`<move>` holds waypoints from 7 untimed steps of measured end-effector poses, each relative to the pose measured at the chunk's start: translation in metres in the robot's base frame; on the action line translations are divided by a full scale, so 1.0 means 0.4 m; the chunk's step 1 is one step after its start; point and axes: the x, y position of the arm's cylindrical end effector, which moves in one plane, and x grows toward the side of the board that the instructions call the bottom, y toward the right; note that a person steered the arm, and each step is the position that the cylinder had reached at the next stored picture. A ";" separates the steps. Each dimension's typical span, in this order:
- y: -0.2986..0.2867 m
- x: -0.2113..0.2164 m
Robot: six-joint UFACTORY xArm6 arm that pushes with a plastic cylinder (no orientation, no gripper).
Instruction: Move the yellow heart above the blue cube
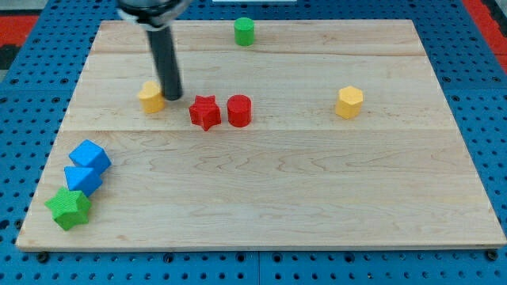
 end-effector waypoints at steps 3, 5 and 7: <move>-0.218 0.147; -0.130 0.111; 0.425 -0.119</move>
